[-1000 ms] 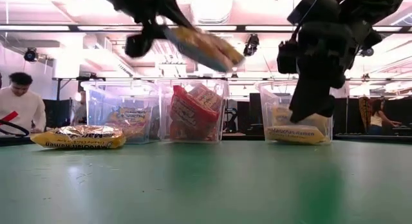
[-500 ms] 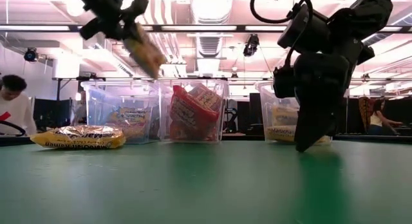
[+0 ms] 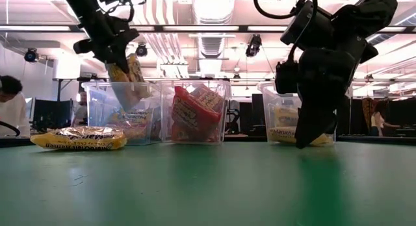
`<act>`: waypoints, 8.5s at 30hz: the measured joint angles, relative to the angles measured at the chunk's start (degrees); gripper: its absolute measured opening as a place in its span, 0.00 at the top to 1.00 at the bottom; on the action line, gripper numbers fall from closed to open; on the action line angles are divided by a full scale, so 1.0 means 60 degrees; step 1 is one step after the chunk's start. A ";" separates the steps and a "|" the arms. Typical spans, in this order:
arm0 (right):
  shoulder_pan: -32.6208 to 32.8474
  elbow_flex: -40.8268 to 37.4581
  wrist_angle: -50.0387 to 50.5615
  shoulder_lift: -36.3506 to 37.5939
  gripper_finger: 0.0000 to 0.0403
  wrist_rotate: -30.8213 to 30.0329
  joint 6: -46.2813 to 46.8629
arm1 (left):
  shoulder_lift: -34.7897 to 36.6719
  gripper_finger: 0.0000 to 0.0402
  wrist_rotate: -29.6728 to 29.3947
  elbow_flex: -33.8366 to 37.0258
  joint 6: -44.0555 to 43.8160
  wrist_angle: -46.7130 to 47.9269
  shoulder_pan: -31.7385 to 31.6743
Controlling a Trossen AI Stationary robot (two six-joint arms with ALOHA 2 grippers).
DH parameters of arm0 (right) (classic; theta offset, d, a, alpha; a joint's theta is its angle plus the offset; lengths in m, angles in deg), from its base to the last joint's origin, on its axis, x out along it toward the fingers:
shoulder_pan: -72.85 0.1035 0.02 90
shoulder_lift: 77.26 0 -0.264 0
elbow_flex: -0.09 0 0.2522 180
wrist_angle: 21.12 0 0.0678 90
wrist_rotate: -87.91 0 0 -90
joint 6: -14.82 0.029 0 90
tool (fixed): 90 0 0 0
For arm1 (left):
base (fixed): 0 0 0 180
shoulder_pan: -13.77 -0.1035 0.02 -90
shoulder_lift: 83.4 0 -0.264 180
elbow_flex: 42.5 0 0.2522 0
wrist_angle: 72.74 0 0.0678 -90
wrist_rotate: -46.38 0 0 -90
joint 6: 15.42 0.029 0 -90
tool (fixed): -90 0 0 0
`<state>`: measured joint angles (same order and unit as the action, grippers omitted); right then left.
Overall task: Sort Maruchan noodles
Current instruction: Put the blue noodle pack into the top left transparent bin, then put the yellow noodle pack into the top right transparent bin
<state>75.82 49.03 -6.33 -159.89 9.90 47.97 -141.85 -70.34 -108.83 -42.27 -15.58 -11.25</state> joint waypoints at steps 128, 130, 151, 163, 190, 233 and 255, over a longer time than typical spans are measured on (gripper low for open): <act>-0.0186 -0.0015 -0.3378 0.0029 0.65 -0.1162 0.0789 | -0.6604 0.58 0.0708 -0.1381 -0.7886 -0.4359 0.5842; -0.0186 -0.0015 -0.3359 0.0013 0.65 -0.1502 0.0877 | -0.6494 0.58 0.0615 -0.1394 -0.7942 -0.4042 0.5967; -0.0312 0.0025 -0.3297 -0.0372 0.65 -0.2239 0.2379 | -0.8016 0.58 0.0602 -0.1341 -0.9705 -0.3154 0.5954; -0.0310 0.0132 -0.3366 -0.0381 0.54 -0.1170 0.3483 | -0.8325 0.58 0.0687 -0.1341 -0.9590 -0.3079 0.5961; -0.0313 0.0605 -0.3267 -0.0436 0.31 -0.1780 0.3233 | -0.8481 0.65 0.0909 -0.1315 -0.9974 -0.2747 0.5947; -0.0313 0.1525 -0.4236 -0.2663 0.33 -0.1411 0.3227 | -0.8598 0.68 0.1045 -0.1300 -1.0400 -0.2984 0.5950; -0.0317 0.1510 -0.2455 -0.1804 0.73 -0.1184 0.2394 | -0.7126 0.68 0.1065 -0.1183 -1.0393 -0.2816 0.6494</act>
<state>73.91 58.09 -21.06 -170.71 2.80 62.34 -184.61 -63.95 -115.93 -104.63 -32.47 27.71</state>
